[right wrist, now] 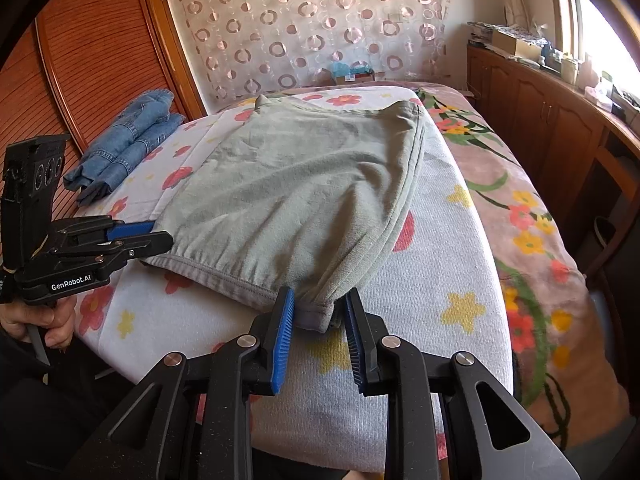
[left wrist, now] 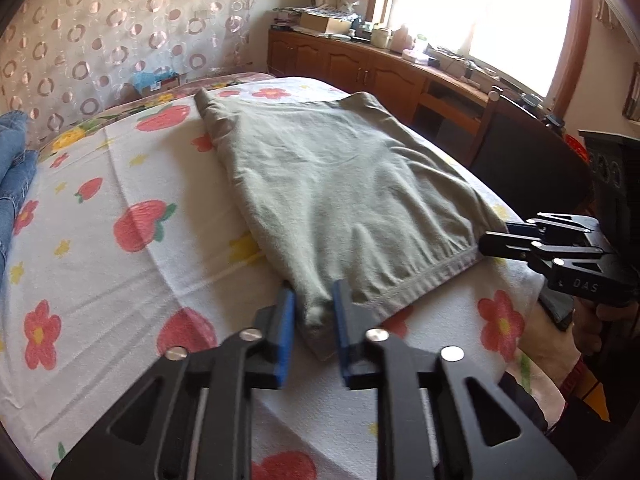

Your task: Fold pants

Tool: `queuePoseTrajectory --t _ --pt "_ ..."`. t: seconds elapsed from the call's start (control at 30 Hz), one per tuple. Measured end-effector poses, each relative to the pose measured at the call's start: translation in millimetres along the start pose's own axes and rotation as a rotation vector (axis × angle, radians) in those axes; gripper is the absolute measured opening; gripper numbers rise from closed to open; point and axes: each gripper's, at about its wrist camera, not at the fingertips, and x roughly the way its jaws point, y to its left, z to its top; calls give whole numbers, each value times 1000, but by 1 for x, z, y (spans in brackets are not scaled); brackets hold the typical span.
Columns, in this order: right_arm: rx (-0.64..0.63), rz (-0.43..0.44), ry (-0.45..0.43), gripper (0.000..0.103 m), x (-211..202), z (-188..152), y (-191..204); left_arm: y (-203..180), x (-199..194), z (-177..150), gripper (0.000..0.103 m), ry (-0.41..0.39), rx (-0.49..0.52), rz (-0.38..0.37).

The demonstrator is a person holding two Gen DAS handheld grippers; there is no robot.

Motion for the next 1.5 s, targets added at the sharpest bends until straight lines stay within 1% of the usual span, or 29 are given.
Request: queuePoseTrajectory --t 0.07,0.13,0.23,0.37,0.6,0.73,0.8,0.9,1.13,1.23,1.33,1.43,1.5 --pt "7 13 -2 17 0 0 0 -3 -1 0 9 -3 7 6" --pt "7 16 -6 15 0 0 0 -2 -3 1 7 -7 0 3" --pt "11 31 -27 15 -5 1 1 -2 -10 5 6 -15 -1 29" --pt "5 31 -64 15 -16 9 3 -5 -27 15 5 -64 11 31" --pt "-36 57 -159 14 -48 32 16 -6 -65 37 4 -155 15 49" --pt "-50 72 -233 14 -71 53 25 -2 -89 58 4 -215 9 91" --pt "-68 85 -274 14 -82 67 31 0 -106 72 4 -258 11 96" --pt "-108 92 -326 14 -96 87 41 2 -131 91 4 -316 22 123" --pt "-173 133 -425 14 -120 132 60 12 -173 122 4 -411 28 167" --pt "-182 161 -438 14 -116 147 60 18 -183 129 4 -439 25 190" --pt "-192 173 -415 14 -95 162 58 32 -183 136 4 -451 7 224" --pt "-213 157 -380 14 -65 185 54 56 -170 148 4 -429 -24 263" --pt "-211 157 -352 14 -47 209 54 70 -164 156 4 -418 -38 290"
